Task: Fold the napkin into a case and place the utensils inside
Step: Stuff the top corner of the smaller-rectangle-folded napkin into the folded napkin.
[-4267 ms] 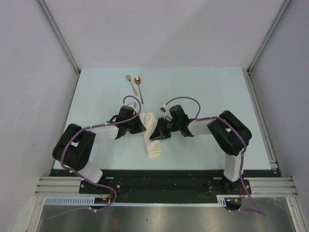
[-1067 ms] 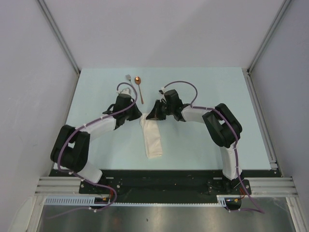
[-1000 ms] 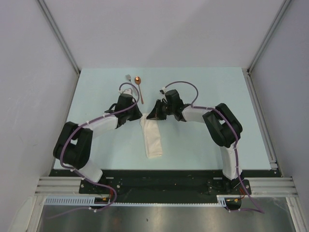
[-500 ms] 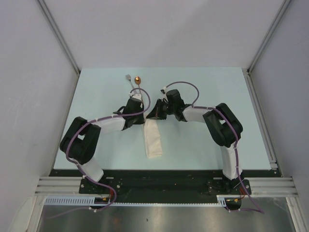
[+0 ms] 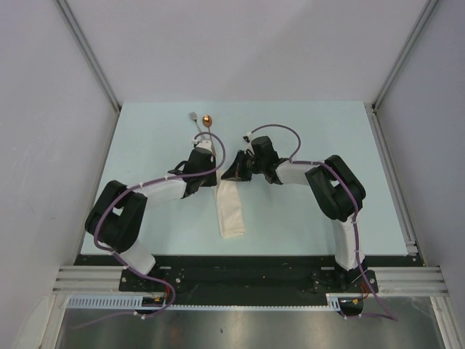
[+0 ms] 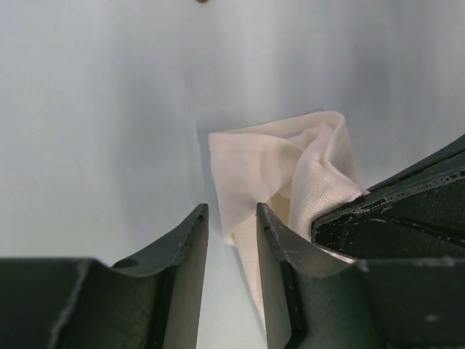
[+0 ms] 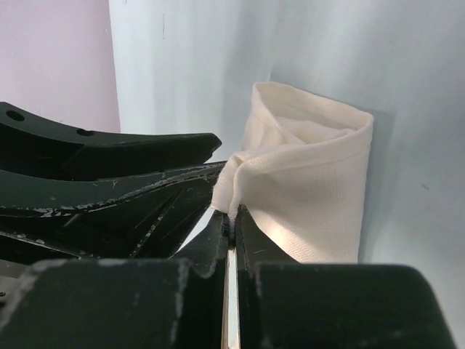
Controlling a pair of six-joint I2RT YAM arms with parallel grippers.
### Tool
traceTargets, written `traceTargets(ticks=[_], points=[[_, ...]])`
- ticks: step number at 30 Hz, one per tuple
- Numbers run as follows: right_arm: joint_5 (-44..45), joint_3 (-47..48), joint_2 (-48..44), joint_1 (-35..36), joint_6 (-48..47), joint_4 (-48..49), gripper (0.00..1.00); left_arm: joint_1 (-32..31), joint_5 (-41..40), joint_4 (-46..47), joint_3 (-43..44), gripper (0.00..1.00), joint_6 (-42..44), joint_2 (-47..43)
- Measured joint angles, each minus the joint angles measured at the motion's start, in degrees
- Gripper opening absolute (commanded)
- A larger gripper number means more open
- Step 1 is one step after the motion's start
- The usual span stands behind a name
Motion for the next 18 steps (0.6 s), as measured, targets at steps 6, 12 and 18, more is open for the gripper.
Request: traceTargets(ticks=[6, 12, 18], points=[[-0.17, 0.00, 0.00, -0.07, 0.31, 0.13, 0.00, -0.68, 0.24, -0.07, 0.76, 0.37, 0.02, 1.81], [-0.22, 0.00, 0.00, -0.07, 0.44, 0.26, 0.00, -1.18, 0.15, -0.46, 1.99, 0.27, 0.02, 3.37], [-0.20, 0.00, 0.00, -0.04, 0.46, 0.26, 0.00, -1.22, -0.61, -1.11, 3.23, 0.08, 0.17, 3.82]])
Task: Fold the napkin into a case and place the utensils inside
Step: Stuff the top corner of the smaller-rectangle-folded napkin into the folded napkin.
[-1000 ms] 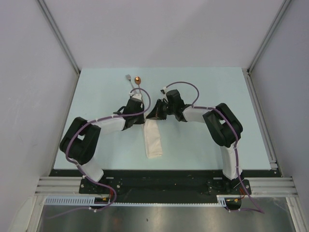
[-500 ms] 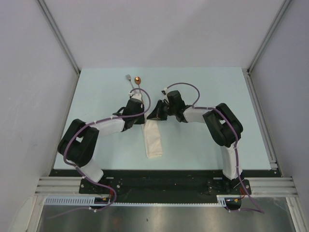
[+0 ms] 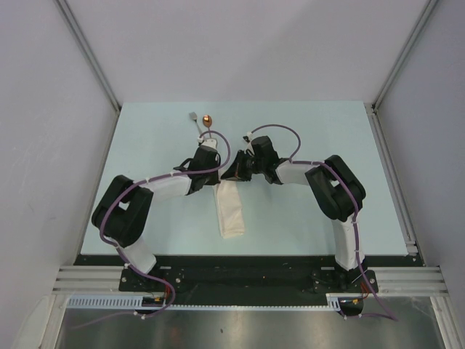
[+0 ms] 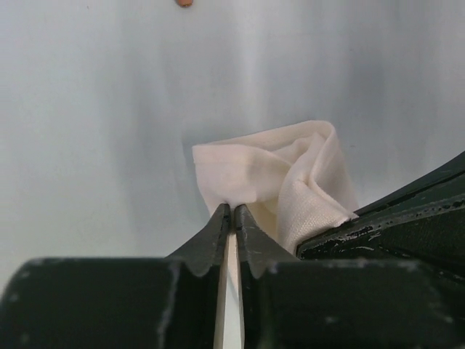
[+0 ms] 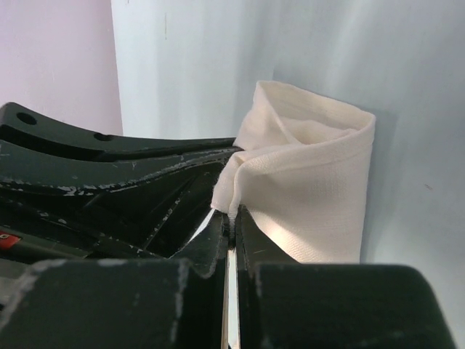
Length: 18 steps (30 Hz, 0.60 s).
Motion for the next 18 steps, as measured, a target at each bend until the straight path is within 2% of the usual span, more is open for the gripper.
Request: traceTargets(ticks=[7, 18], points=[[-0.09, 0.04, 0.31, 0.00, 0.02, -0.02, 0.00, 0.00, -0.44, -0.39, 1.16, 0.01, 0.26, 0.28], [-2.14, 4.28, 6.78, 0.44, 3.69, -0.02, 0.00, 0.00, 1.97, -0.42, 1.14, 0.00, -1.44, 0.17]])
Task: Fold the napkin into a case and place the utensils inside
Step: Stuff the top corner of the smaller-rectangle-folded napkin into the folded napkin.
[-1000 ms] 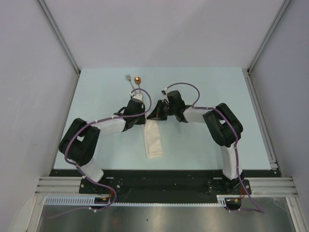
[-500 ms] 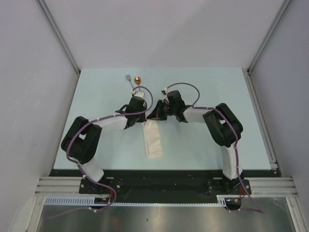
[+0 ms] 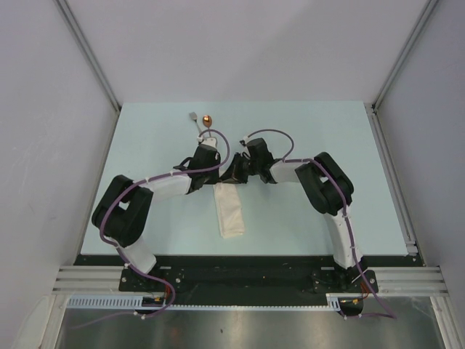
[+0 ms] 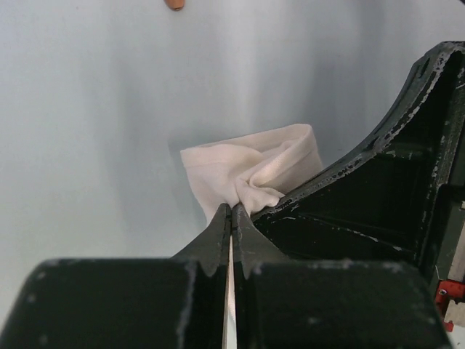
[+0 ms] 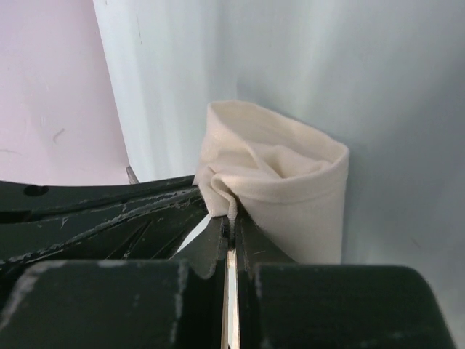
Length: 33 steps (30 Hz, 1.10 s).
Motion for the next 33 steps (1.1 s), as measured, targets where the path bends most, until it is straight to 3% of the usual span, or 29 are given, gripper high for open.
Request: traceTargets(ticks=[5, 11, 33], points=[[-1.81, 2.75, 2.69, 0.07, 0.70, -0.35, 0.01, 0.90, 0.00, -0.63, -0.11, 0.00, -1.77, 0.00], [-3.45, 2.54, 2.75, -0.83, -0.74, 0.44, 0.22, 1.31, 0.68, -0.81, -0.31, 0.00, -4.20, -0.52], [-4.81, -1.64, -1.55, -2.60, -3.93, 1.33, 0.37, 2.27, 5.05, 0.09, -1.36, 0.00, -6.32, -1.51]])
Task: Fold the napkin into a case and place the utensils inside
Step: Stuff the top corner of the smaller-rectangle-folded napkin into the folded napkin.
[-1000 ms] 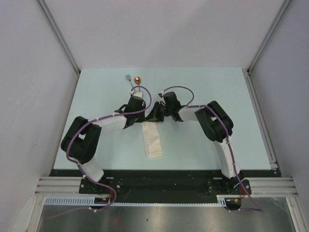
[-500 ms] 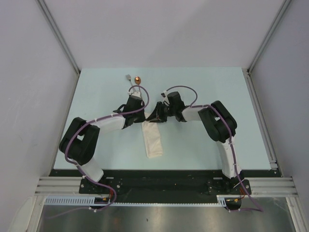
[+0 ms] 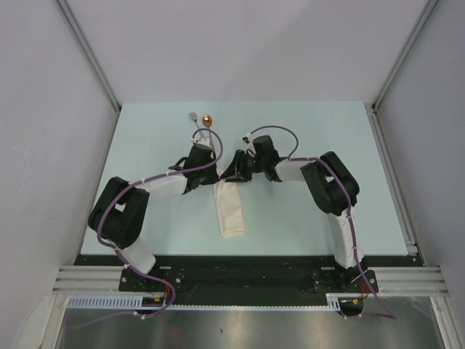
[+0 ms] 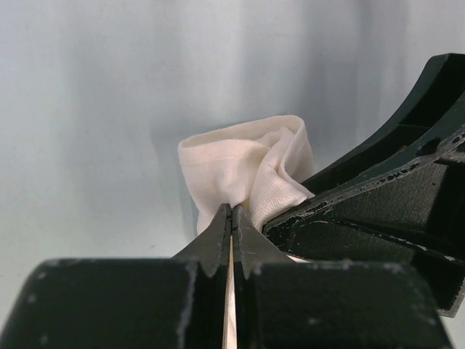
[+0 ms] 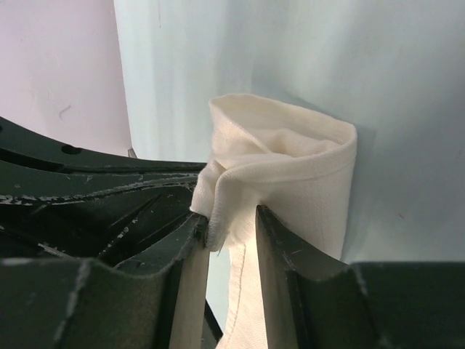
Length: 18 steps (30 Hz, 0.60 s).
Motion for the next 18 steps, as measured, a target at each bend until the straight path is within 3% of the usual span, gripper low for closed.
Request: traceTargets(ticks=[18], points=[[0.09, 4.31, -0.46, 0.00, -2.08, -4.44, 0.43, 0.00, 0.76, 0.44, -0.55, 0.00, 0.00, 0.00]])
